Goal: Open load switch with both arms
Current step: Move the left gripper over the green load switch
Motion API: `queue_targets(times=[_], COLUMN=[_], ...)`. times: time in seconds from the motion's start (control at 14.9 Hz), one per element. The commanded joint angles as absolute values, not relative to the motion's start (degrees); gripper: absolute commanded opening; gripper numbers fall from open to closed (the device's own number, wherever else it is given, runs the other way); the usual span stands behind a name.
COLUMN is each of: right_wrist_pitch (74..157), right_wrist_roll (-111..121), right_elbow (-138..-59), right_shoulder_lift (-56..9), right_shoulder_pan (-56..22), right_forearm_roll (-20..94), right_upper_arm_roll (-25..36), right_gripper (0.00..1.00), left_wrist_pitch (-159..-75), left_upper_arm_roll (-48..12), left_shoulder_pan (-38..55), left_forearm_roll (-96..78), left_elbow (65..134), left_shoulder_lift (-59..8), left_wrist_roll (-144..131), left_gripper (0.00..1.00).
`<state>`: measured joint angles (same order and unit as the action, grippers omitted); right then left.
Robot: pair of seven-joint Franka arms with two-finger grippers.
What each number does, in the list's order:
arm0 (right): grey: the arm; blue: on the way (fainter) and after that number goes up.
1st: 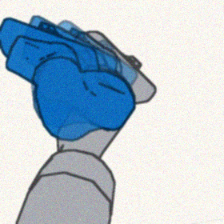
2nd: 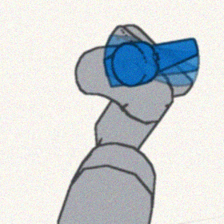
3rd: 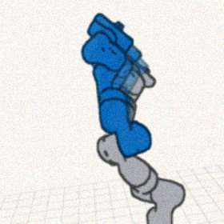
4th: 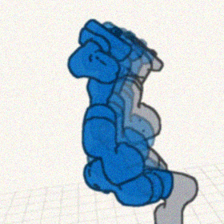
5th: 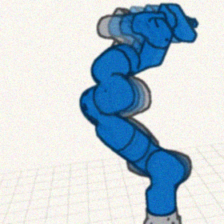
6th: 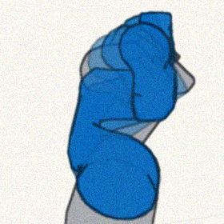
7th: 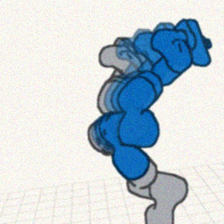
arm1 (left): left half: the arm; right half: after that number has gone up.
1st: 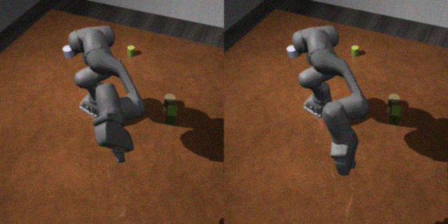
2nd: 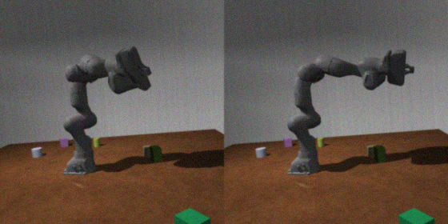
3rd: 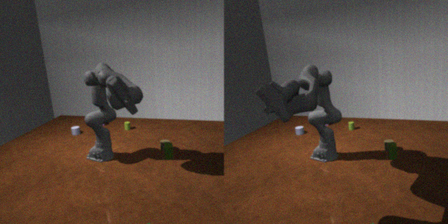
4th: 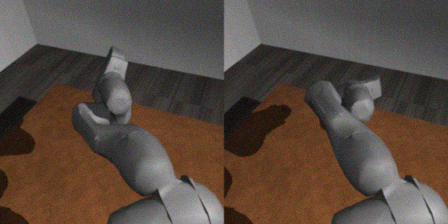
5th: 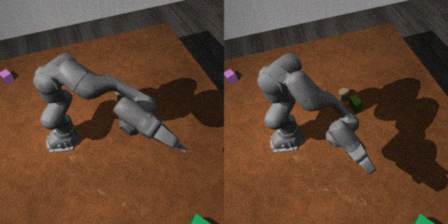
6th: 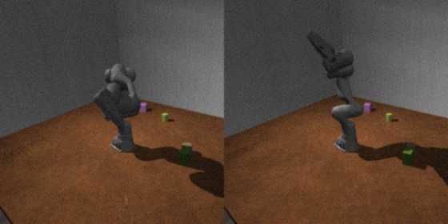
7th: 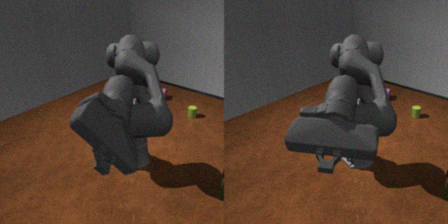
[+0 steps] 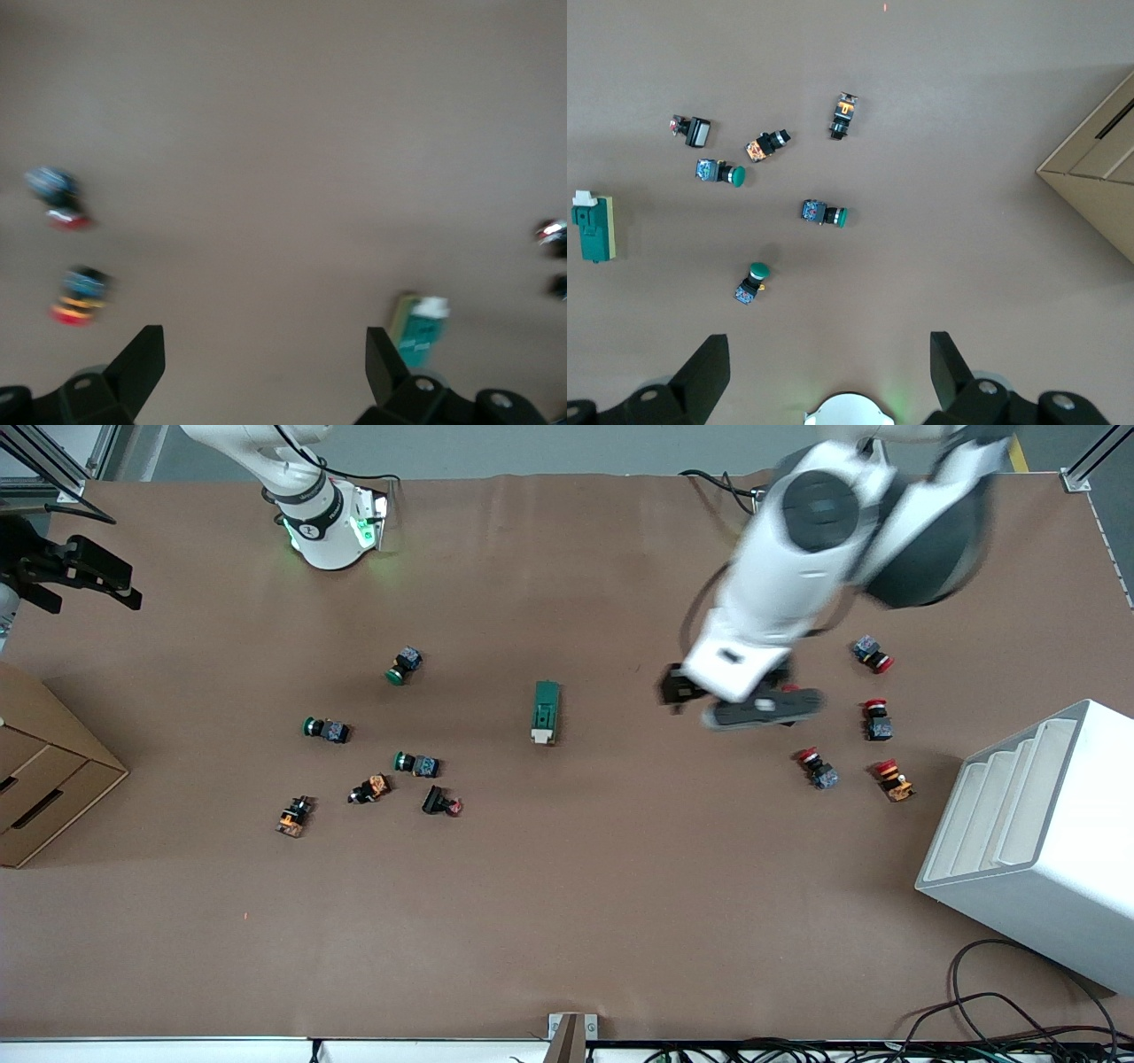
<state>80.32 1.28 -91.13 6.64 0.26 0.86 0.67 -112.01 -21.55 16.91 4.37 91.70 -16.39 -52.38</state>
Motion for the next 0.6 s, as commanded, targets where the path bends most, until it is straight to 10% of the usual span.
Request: queue_targets(times=[0.0,0.54], right_wrist_pitch=[80.1,80.3], right_wrist_roll=[-0.5,-0.4], right_elbow=[-91.1,-90.3], right_shoulder_lift=[6.8,6.7], right_shoulder_pan=[0.1,0.4], right_forearm_roll=[1.2,1.1], right_upper_arm_roll=[0.7,0.9], right_gripper=[1.00,1.00], left_wrist_pitch=[-119.5,-123.0], left_upper_arm_roll=[-21.4,-21.4], left_shoulder_pan=[22.7,38.0], left_forearm_roll=[9.4,33.0], left_elbow=[94.3,95.4], left_shoulder_lift=[-19.5,-30.5], left_wrist_roll=[-63.5,-98.0], left_gripper=[1.00,1.00])
